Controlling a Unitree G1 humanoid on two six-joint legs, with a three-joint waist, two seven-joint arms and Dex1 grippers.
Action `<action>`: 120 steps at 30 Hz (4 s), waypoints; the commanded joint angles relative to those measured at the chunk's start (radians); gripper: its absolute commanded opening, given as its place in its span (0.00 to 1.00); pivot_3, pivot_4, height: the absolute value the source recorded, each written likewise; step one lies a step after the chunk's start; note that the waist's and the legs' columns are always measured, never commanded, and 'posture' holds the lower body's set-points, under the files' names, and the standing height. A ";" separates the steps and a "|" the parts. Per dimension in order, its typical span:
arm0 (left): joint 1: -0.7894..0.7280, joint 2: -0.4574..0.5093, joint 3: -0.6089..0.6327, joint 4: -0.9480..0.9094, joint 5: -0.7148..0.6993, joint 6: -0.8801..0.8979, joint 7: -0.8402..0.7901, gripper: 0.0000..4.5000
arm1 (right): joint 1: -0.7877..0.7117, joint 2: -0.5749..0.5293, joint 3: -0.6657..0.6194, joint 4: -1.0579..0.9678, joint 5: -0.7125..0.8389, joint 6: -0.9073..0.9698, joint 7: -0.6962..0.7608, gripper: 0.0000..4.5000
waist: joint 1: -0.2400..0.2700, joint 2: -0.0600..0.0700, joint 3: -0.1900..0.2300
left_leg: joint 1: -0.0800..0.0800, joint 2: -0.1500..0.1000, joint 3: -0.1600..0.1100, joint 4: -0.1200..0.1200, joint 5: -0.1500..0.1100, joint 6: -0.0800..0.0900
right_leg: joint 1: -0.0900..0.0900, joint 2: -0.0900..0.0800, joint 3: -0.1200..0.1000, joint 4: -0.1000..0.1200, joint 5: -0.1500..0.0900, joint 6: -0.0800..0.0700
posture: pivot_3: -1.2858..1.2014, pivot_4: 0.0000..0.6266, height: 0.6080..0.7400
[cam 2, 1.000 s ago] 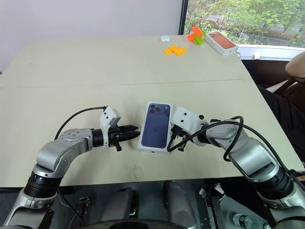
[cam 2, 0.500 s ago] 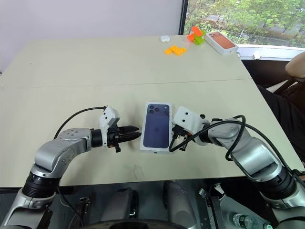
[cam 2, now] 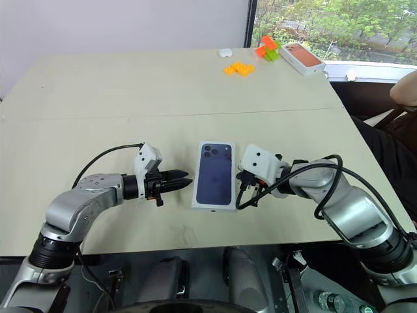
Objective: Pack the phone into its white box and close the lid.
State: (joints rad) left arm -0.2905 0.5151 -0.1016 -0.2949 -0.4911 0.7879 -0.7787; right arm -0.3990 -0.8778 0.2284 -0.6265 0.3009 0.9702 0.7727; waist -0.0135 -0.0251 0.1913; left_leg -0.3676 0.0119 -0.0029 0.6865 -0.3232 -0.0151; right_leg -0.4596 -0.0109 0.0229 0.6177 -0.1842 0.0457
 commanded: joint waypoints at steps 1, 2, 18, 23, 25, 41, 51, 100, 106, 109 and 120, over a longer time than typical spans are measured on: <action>-0.023 -0.010 0.024 0.000 -0.001 -0.026 0.018 0.32 | -0.008 0.016 0.000 -0.038 0.008 0.004 -0.010 0.00 | 0.000 0.000 0.000 | 0.000 0.000 0.000 0.000 0.000 0.000 | 0.000 0.000 0.000 0.000 0.000 0.000 | 0.52 0.24 1.00; -0.025 -0.011 0.021 0.004 0.000 -0.027 0.018 0.32 | -0.010 0.020 0.003 -0.036 0.006 0.006 -0.012 0.00 | 0.000 0.000 0.000 | 0.000 0.000 0.000 0.000 0.000 0.000 | 0.000 0.000 0.000 0.000 0.000 0.000 | 0.52 0.24 1.00; -0.038 -0.049 0.010 0.037 0.039 -0.058 0.061 0.32 | -0.017 0.032 0.005 -0.018 -0.006 0.009 -0.033 0.00 | 0.000 0.000 0.000 | 0.003 0.000 0.000 0.000 0.000 0.000 | 0.003 0.000 0.000 0.001 0.000 0.000 | 0.52 0.24 1.00; -0.041 -0.012 0.010 0.065 0.081 -0.078 0.066 0.32 | -0.023 0.037 0.007 0.002 -0.016 0.002 -0.048 0.00 | -0.002 0.000 0.000 | 0.008 0.000 0.000 0.000 0.000 0.000 | 0.007 0.001 0.000 0.001 0.000 0.000 | 0.52 0.24 1.00; -0.045 -0.014 0.013 0.072 0.080 -0.083 0.065 0.32 | -0.026 0.042 0.010 0.008 -0.018 0.001 -0.053 0.00 | -0.002 0.000 0.000 | 0.012 0.000 0.000 -0.001 0.000 0.000 | 0.011 0.001 0.000 0.000 -0.003 0.003 | 0.52 0.24 1.00; -0.073 -0.033 -0.096 0.089 0.147 -0.131 0.022 0.32 | -0.041 0.076 0.026 0.024 -0.029 0.004 -0.070 0.00 | -0.002 0.000 0.000 | 0.012 0.000 0.000 -0.001 0.000 0.000 | 0.012 0.000 0.000 -0.001 -0.004 0.000 | 0.52 0.24 1.00; -0.089 -0.084 -0.067 0.085 0.121 -0.106 0.032 0.32 | -0.044 0.082 0.022 0.017 -0.025 0.011 -0.072 0.00 | -0.001 0.000 0.000 | 0.012 0.000 0.000 -0.001 0.000 0.000 | 0.012 0.000 0.001 -0.001 -0.004 0.001 | 0.52 0.24 1.00; -0.087 -0.097 0.032 0.076 0.061 -0.062 0.018 0.32 | -0.008 0.017 -0.042 0.006 -0.023 -0.007 -0.032 0.00 | -0.001 0.000 0.000 | 0.011 0.000 0.000 -0.001 0.000 0.000 | 0.012 0.000 0.000 -0.002 -0.005 0.001 | 0.52 0.24 1.00; -0.159 -0.097 0.127 0.120 -0.008 -0.040 0.040 0.32 | 0.042 -0.037 -0.128 -0.003 0.005 -0.078 0.024 0.00 | -0.001 -0.001 0.001 | 0.011 0.000 0.000 -0.001 0.000 0.000 | 0.012 0.000 0.000 -0.003 -0.005 0.001 | 0.52 0.24 1.00; -0.210 -0.114 0.107 0.177 0.030 -0.078 0.057 0.32 | 0.060 -0.031 -0.145 -0.019 0.030 -0.103 0.043 0.00 | -0.001 -0.001 0.001 | 0.013 0.000 0.000 -0.001 0.000 0.000 | 0.014 0.000 -0.001 -0.003 -0.005 0.001 | 0.52 0.24 1.00; -0.405 -0.251 -0.048 0.465 0.194 -0.244 0.085 0.32 | 0.075 0.062 -0.069 -0.131 0.131 -0.020 0.019 0.00 | 0.002 -0.001 0.001 | 0.012 -0.001 0.000 -0.001 0.000 0.000 | 0.014 0.000 -0.001 -0.004 -0.004 0.003 | 0.52 0.24 1.00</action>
State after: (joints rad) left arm -0.6680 0.2708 -0.1374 0.1401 -0.3274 0.5842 -0.6988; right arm -0.3215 -0.8208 0.1556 -0.7177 0.4160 0.9386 0.8004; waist -0.0112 -0.0264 0.1920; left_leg -0.3557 0.0109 -0.0031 0.6853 -0.3233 -0.0151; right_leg -0.4453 -0.0110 0.0219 0.6132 -0.1883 0.0481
